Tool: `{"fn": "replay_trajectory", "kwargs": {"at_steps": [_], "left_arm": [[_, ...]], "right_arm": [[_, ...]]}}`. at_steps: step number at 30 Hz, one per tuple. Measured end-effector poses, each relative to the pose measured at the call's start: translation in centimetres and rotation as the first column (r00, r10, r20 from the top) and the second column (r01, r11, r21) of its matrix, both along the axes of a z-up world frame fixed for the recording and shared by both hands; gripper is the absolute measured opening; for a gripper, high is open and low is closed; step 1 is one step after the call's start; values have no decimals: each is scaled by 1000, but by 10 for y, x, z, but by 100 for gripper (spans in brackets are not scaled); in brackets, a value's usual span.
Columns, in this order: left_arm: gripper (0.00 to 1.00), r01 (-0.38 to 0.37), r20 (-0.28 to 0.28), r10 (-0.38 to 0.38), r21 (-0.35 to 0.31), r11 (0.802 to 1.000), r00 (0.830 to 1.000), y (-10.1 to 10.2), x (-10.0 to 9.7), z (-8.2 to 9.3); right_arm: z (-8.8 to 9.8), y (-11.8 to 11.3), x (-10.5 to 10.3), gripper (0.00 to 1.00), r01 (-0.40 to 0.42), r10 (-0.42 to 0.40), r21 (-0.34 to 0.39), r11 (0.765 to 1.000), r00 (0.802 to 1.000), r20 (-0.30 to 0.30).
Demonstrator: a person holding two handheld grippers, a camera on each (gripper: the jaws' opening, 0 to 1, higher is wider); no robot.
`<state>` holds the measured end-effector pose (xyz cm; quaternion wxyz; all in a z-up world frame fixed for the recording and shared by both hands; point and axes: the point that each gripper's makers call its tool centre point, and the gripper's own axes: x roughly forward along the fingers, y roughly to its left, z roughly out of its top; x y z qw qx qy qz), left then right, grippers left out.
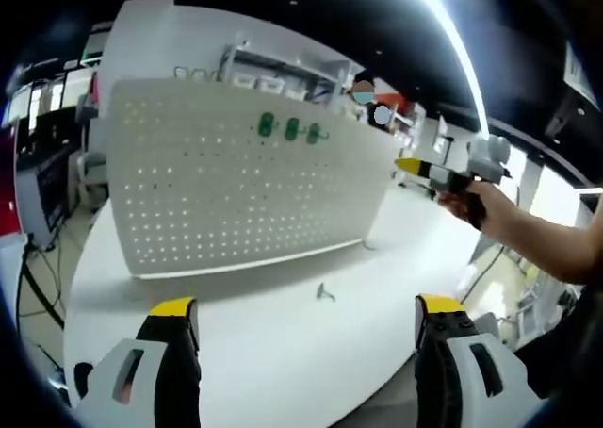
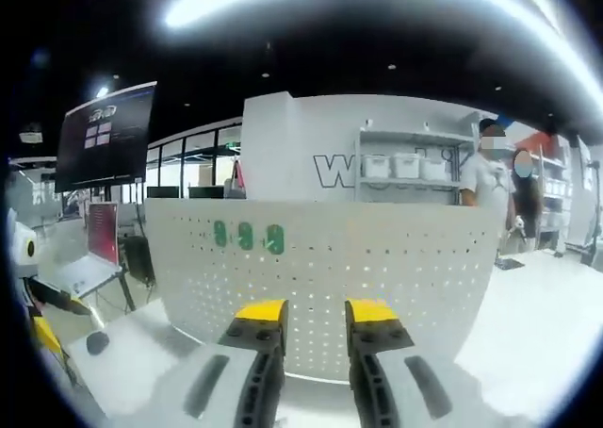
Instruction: Insert the hook assembly into the mounting plate slot until the hook locks in place.
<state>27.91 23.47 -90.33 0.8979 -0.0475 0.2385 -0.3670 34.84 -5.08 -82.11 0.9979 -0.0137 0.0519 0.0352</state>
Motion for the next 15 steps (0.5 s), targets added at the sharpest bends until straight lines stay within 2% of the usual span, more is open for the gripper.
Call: {"fn": "replay_trajectory", "kwargs": {"at_steps": [8, 11, 15], "left_arm": [[96, -1, -28, 1, 0, 1000, 1000, -4, -15, -12], [96, 0, -41, 0, -2, 1000, 999, -6, -19, -17], [96, 0, -52, 0, -2, 1000, 999, -9, -25, -21]], "right_arm": [[-32, 5, -29, 22, -32, 31, -18, 999, 997, -74], [-48, 7, -39, 22, -63, 53, -87, 994, 992, -112], [-65, 9, -52, 22, -78, 66, -77, 994, 987, -149]]}}
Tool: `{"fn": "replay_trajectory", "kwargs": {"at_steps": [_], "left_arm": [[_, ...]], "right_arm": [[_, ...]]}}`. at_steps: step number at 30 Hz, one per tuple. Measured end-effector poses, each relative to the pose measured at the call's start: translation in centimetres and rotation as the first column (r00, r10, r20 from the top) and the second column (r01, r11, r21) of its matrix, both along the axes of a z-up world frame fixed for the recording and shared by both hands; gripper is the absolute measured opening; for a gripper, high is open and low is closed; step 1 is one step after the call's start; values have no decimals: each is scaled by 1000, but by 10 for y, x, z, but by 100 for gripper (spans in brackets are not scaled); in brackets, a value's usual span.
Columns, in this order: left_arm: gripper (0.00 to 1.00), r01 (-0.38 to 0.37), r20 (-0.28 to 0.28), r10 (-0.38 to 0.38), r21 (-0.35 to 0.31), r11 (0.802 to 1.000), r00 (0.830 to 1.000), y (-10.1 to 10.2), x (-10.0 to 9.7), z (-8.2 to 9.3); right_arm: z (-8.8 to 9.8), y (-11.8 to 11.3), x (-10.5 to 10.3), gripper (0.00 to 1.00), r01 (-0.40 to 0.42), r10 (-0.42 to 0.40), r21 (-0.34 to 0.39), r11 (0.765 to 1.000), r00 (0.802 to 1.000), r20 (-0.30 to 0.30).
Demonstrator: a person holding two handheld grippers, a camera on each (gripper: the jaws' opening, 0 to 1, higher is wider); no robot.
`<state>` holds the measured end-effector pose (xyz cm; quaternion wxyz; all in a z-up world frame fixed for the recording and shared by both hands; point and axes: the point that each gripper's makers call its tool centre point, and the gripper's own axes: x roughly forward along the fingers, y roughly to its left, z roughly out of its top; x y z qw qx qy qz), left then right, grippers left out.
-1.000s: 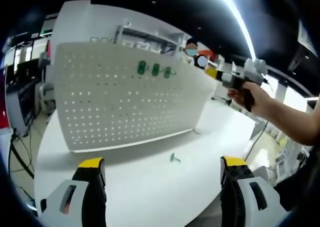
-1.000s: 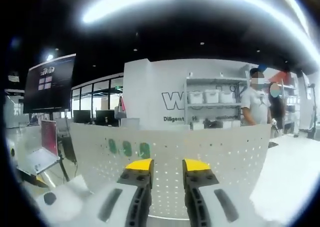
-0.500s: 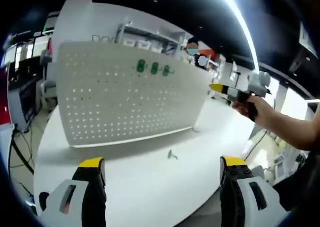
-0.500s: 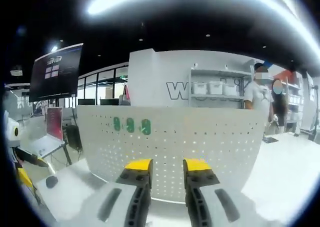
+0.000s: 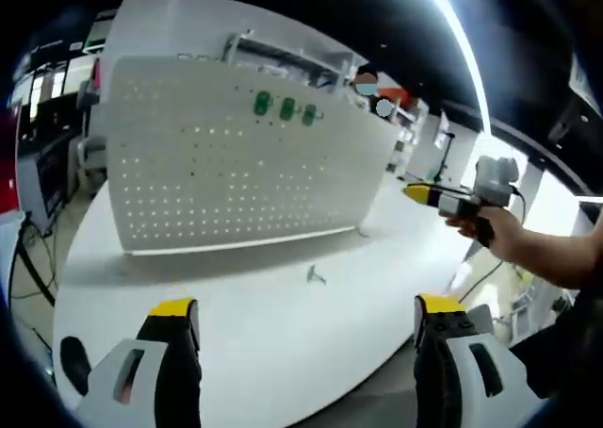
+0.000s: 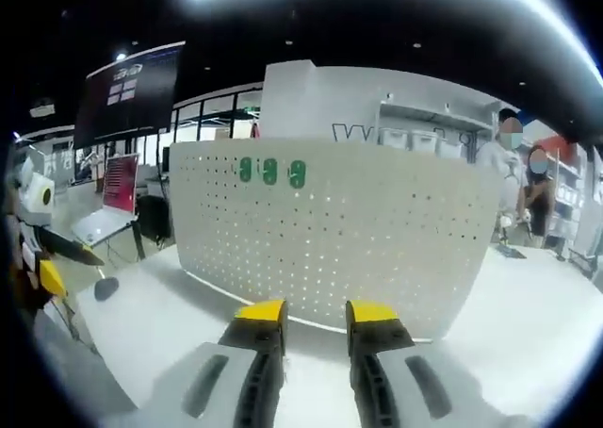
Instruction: Insert the hook assembly into the mounting plate slot until the hook locks in place.
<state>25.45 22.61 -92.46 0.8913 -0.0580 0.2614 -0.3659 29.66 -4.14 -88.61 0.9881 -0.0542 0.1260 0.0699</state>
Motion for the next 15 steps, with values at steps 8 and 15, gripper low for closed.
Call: {"fn": "replay_trajectory", "kwargs": {"at_steps": [8, 15], "left_arm": [[95, 5, -21, -5, 8, 1000, 1000, -1, -8, -9], [95, 19, -43, -18, 19, 1000, 999, -1, -13, -17]], "right_arm": [[-31, 9, -24, 22, -39, 38, -13, 999, 997, -72], [-54, 20, -42, 22, -59, 59, 3, 998, 990, -127]]}}
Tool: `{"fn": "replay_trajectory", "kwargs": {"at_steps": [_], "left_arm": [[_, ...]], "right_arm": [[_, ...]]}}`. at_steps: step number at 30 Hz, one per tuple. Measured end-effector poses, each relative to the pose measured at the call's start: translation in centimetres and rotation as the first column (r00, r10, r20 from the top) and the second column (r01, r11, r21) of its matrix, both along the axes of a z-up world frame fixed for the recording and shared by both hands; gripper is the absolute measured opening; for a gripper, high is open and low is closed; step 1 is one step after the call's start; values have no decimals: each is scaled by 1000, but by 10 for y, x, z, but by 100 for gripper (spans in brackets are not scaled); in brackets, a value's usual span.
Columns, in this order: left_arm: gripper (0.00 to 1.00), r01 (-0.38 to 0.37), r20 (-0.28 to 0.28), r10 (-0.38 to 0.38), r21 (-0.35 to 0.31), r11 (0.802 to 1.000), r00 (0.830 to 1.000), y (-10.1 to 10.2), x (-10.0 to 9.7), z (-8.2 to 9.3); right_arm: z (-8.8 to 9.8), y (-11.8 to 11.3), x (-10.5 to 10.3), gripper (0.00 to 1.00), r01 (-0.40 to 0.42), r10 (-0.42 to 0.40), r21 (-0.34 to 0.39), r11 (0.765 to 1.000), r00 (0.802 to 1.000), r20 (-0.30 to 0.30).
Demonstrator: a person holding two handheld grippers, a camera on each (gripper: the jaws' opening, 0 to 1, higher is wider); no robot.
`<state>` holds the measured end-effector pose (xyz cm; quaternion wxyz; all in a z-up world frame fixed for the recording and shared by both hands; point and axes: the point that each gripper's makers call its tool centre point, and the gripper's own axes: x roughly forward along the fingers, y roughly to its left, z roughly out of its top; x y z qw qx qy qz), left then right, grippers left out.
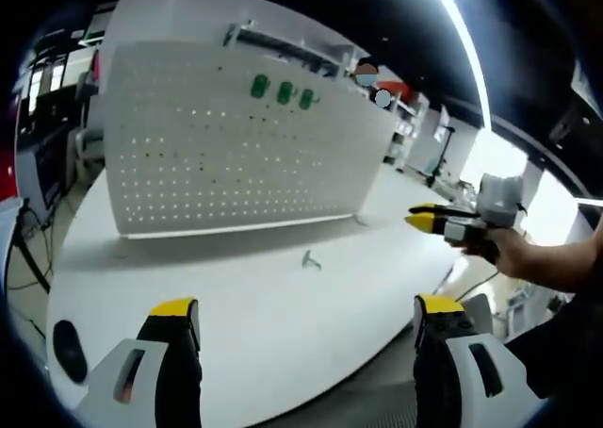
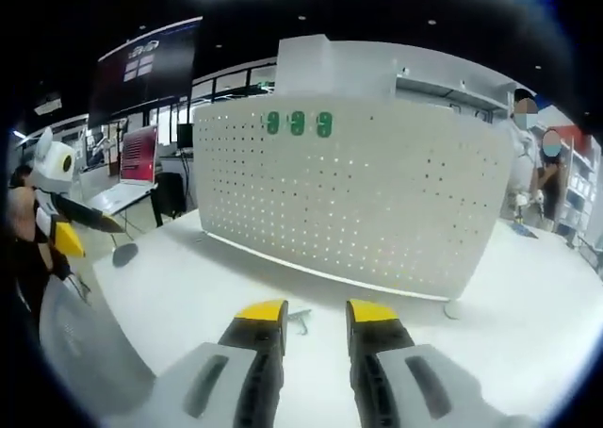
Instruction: Insert the hook assembly into the mounting plate slot until the hook locks in place.
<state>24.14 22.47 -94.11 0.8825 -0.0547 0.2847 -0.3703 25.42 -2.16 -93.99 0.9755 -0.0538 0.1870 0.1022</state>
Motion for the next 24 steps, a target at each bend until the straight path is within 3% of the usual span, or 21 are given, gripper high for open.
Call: {"fn": "replay_trajectory", "kwargs": {"at_steps": [13, 24], "left_arm": [[95, 46, -34, -46, 12, 999, 998, -14, -5, -14], [95, 45, -56, -43, 28, 999, 998, -11, 1, -22]], "right_arm": [[-35, 20, -29, 22, -41, 42, 12, 999, 995, -92], [-66, 26, -34, 22, -64, 67, 23, 998, 983, -172]]}}
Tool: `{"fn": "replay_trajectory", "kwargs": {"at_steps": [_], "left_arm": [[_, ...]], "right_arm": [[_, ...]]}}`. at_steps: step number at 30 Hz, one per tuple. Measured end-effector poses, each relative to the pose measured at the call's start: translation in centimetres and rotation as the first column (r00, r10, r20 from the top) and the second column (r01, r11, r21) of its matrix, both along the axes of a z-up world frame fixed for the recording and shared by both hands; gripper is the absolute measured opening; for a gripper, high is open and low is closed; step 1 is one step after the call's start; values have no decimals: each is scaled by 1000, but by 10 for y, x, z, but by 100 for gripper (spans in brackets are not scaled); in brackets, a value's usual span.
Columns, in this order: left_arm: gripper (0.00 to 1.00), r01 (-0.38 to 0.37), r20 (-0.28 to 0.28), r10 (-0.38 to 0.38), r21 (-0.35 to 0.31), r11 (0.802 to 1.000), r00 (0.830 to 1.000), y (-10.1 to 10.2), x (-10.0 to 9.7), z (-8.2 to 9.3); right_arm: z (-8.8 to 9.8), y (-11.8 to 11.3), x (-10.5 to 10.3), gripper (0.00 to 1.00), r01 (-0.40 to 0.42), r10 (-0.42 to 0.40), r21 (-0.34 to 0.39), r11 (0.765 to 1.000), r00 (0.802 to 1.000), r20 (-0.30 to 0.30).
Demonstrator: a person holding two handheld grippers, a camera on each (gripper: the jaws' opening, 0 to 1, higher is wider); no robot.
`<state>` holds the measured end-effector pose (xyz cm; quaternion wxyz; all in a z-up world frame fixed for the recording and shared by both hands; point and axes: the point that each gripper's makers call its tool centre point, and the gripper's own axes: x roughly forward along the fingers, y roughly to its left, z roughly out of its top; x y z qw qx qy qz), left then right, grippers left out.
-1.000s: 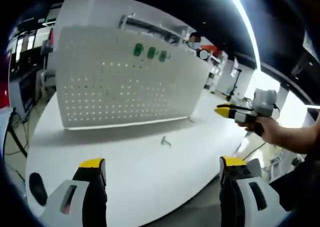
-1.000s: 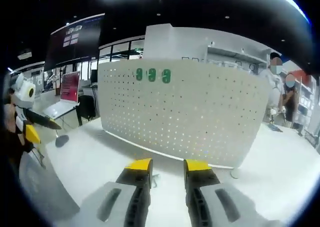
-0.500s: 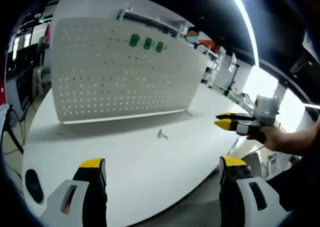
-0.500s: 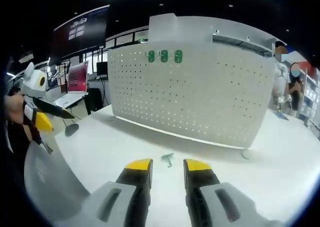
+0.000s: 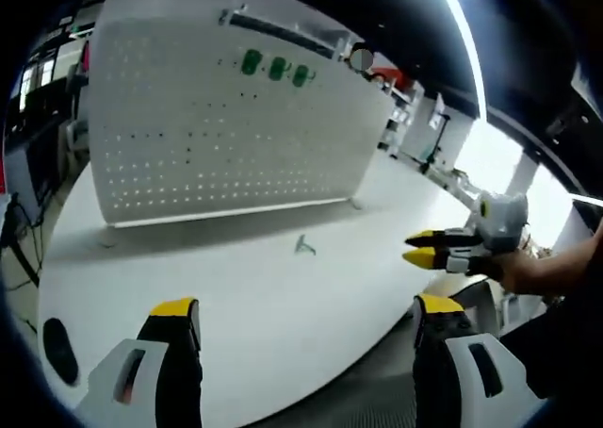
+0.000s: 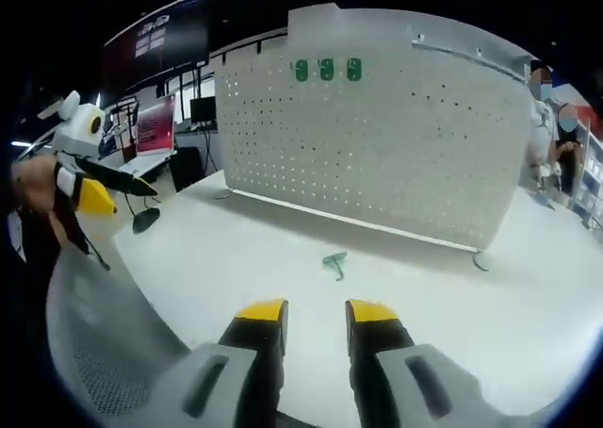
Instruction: Insert the hook assembly into the mounting plate slot until the hook locks in place.
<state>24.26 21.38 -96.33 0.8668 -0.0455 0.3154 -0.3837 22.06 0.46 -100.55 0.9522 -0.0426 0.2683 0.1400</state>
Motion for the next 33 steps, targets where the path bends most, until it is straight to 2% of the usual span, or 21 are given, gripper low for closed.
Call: {"fn": "replay_trajectory", "kwargs": {"at_steps": [5, 10, 20, 25, 33], "left_arm": [[95, -10, -14, 10, -12, 1000, 1000, 2, 0, -2], [95, -24, -39, 24, 4, 1000, 999, 8, 3, -14], [94, -13, -58, 15, 28, 1000, 998, 4, 13, -28], [94, 21, -98, -18, 28, 999, 995, -7, 17, -39], [93, 104, -111, -100, 28, 994, 989, -39, 35, -56]], "right_arm": [[-16, 4, 9, 21, -21, 21, -6, 1000, 999, -34], [-34, 10, 24, 20, -45, 45, 1, 999, 997, -69], [-60, 15, 64, 20, -89, 87, -9, 996, 988, -125], [-67, 10, 79, 20, -88, 86, -12, 996, 987, -134], [-71, 2, 91, 20, -61, 61, 8, 998, 988, -145]]}}
